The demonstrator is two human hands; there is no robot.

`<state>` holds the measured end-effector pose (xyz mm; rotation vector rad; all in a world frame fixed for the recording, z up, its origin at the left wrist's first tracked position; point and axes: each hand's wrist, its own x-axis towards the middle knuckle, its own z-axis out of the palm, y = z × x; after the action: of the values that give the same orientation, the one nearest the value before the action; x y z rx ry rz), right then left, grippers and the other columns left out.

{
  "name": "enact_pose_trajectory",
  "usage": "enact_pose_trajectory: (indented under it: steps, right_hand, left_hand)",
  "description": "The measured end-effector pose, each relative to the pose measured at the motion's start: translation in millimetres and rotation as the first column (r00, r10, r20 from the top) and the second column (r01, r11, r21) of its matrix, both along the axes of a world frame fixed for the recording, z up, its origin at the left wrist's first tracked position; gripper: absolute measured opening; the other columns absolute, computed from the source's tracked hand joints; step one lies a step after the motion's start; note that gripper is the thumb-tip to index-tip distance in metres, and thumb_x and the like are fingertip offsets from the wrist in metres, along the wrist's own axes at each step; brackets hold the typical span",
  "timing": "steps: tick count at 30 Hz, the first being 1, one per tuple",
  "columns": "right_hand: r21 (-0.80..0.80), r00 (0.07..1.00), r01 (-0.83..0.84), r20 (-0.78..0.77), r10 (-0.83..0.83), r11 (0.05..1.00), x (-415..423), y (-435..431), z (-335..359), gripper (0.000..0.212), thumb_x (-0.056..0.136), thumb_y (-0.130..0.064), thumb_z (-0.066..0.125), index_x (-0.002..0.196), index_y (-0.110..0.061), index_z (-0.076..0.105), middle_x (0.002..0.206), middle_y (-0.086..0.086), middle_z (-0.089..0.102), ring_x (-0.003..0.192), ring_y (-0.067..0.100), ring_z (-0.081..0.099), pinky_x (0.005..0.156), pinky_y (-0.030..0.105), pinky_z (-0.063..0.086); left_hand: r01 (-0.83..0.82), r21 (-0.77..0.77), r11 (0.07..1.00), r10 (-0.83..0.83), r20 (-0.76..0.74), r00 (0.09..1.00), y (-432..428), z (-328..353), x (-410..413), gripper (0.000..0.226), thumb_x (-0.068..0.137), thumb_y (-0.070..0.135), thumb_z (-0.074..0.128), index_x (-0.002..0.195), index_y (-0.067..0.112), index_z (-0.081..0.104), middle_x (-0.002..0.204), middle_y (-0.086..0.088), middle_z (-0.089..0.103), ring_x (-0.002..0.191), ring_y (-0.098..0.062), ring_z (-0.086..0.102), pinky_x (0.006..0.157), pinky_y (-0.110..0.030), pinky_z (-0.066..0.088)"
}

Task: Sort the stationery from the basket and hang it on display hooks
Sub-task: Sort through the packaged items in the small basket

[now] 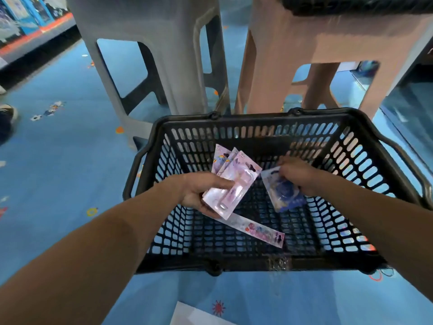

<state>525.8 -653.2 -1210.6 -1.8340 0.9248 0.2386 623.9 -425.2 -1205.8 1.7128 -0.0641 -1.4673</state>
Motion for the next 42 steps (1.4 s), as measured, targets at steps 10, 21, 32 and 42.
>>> enact_pose_trajectory:
  steps: [10,21,32,42]
  right_hand:
    - [0.106,0.351,-0.769,-0.754,0.555,0.63,-20,25,-59,0.059,0.099,-0.054,0.055,0.135,-0.007,0.061,0.129,0.005,0.062,0.103,0.021,0.056,0.084,0.028,0.041]
    - [0.231,0.54,-0.515,-0.66,0.522,0.825,-18,11,-78,0.051,0.097,-0.044,0.065,0.134,-0.009,0.062,0.14,0.006,0.057,0.126,0.022,0.056,0.105,0.031,0.045]
    - [0.34,0.477,-0.452,-0.689,0.545,0.825,-17,11,-74,0.03,0.102,-0.035,0.059,0.086,-0.011,0.069,0.086,0.006,0.064,0.067,0.017,0.06,0.059,0.025,0.05]
    - [0.376,0.558,-0.34,-0.657,0.507,0.862,-23,11,-71,0.024,0.101,-0.027,0.058,0.1,-0.004,0.065,0.097,0.013,0.066,0.071,0.025,0.064,0.051,0.024,0.055]
  left_hand:
    - [0.175,0.113,0.978,-0.177,0.005,0.984,-18,-38,6,0.016,0.103,0.028,0.062,0.117,0.023,0.059,0.105,-0.005,0.075,0.097,-0.024,0.072,0.086,-0.049,0.06]
    - [0.216,0.119,0.969,-0.218,0.0,0.976,-26,-60,6,0.024,0.102,0.026,0.064,0.123,0.026,0.054,0.114,-0.008,0.073,0.104,-0.027,0.071,0.09,-0.053,0.059]
    - [0.182,0.126,0.975,-0.183,-0.002,0.983,-23,-63,13,0.019,0.101,0.025,0.065,0.117,0.025,0.055,0.105,-0.007,0.075,0.096,-0.026,0.072,0.085,-0.052,0.059]
    - [0.191,0.123,0.974,-0.192,0.001,0.981,-28,-65,11,0.014,0.102,0.023,0.064,0.113,0.024,0.056,0.104,-0.007,0.074,0.093,-0.025,0.072,0.08,-0.05,0.059]
